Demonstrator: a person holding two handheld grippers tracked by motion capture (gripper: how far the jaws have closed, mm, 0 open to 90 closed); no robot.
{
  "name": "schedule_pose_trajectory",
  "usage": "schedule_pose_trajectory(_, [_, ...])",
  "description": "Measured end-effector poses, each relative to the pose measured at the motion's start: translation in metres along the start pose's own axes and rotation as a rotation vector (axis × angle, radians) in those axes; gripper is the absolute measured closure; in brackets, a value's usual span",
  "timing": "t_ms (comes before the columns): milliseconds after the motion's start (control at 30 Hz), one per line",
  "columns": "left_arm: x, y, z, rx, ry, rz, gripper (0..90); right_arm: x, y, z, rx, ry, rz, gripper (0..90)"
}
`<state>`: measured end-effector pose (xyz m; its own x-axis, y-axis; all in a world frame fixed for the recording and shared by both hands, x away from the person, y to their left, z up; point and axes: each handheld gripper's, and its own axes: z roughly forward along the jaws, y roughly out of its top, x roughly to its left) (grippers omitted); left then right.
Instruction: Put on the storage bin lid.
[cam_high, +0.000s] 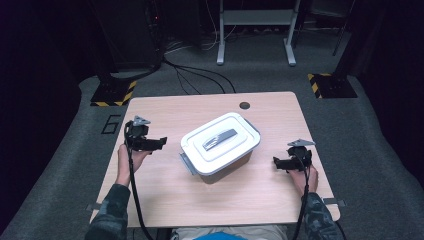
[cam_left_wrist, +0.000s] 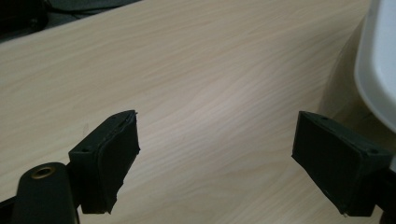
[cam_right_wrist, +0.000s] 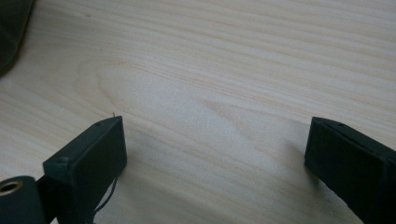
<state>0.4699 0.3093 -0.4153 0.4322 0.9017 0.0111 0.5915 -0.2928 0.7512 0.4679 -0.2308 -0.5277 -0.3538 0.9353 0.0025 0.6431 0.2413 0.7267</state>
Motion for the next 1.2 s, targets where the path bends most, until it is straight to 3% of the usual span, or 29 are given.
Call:
schedule_pose_trajectory(600, [0.035,-0.073,0.016,0.067,0.045,-0.153,14.5,0.0,0.0,0.0,0.0,0.0,0.0,4.6])
schedule_pose_trajectory(900, [0.041,-0.105,0.021,0.079,0.06,-0.21,14.5,0.0,0.0,0.0,0.001,-0.001,-0.003,4.6])
schedule_pose_trajectory(1067, [0.039,-0.121,0.023,0.063,0.078,-0.218,14.4,0.0,0.0,0.0,0.001,-0.001,-0.004,4.6])
schedule_pose_trajectory(1200, [0.031,-0.128,0.024,0.042,0.145,-0.174,14.2,0.0,0.0,0.0,0.002,-0.001,-0.004,4.6])
